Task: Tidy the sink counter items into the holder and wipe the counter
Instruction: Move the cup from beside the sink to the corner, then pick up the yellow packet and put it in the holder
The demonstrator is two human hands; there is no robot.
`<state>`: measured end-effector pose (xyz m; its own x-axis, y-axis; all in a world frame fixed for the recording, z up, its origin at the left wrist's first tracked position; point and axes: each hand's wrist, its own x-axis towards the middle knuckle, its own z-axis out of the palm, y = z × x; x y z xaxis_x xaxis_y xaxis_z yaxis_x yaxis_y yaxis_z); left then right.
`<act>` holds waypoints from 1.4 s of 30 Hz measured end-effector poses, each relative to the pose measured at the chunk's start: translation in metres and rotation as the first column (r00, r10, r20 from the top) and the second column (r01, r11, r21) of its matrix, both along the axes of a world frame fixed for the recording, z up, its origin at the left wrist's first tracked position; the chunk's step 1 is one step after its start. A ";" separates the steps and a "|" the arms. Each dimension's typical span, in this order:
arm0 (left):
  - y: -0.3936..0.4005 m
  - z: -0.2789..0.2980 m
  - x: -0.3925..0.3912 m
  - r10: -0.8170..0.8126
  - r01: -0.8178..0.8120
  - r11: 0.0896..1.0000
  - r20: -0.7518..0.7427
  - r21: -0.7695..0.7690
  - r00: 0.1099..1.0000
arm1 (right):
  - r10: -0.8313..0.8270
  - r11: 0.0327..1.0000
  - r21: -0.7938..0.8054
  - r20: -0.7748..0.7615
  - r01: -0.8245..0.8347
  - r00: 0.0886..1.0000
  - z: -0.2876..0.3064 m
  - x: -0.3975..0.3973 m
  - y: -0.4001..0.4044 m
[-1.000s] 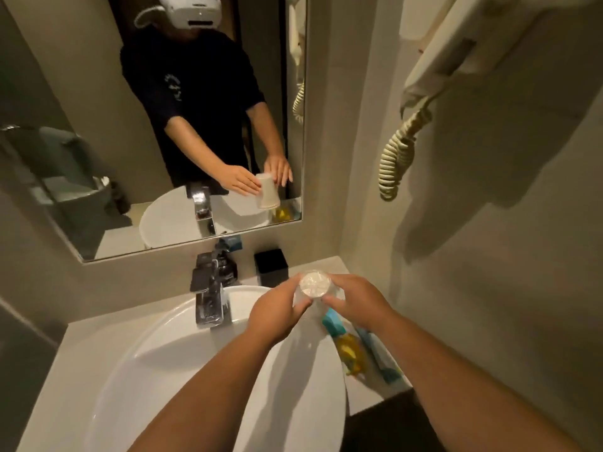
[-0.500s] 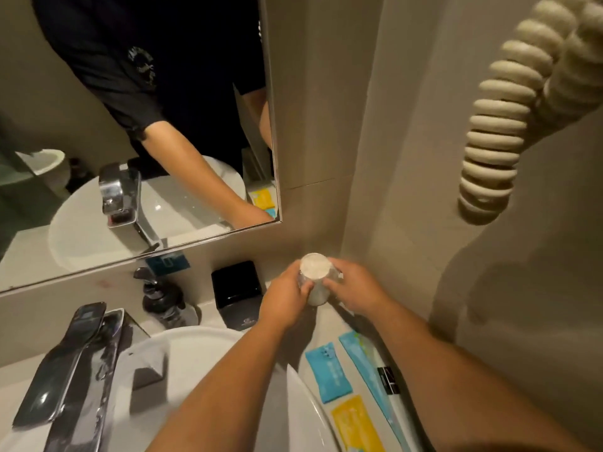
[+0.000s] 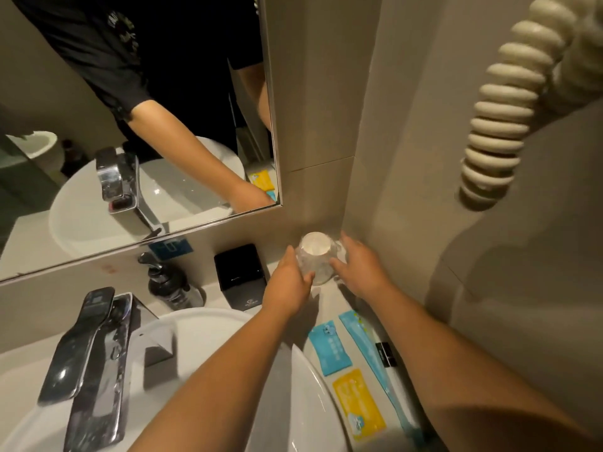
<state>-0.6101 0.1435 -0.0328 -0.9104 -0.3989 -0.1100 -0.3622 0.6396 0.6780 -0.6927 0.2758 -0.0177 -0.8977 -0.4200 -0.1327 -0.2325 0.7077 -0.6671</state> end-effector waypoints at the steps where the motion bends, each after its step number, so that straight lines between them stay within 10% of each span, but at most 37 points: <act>1: 0.003 0.003 0.008 -0.015 0.015 0.999 0.008 -0.033 1.000 | -0.020 1.000 -0.014 -0.023 0.020 1.000 0.007 0.010 0.005; 7: 0.031 0.017 0.046 -0.220 0.284 0.919 0.242 -0.274 0.945 | -0.012 0.970 0.231 -0.281 0.080 0.960 -0.002 0.137 0.072; 15: 0.050 0.000 0.030 -0.216 0.533 0.791 0.679 -0.300 0.702 | 0.023 0.893 0.451 -0.035 -0.004 0.999 -0.041 0.199 0.088; 21: 0.041 0.009 0.024 -0.393 0.552 0.821 0.555 -0.148 0.733 | -0.211 0.977 0.091 0.275 0.193 0.938 -0.025 0.185 0.095; 26: 0.021 0.042 0.042 -0.501 0.550 0.835 0.417 0.004 0.758 | -0.210 0.858 -0.377 0.359 0.348 0.909 0.016 0.160 0.096; 42: -0.017 0.099 0.114 -0.427 0.391 0.891 0.130 0.230 0.895 | -0.018 0.922 -0.380 0.152 0.075 0.988 0.049 0.146 0.044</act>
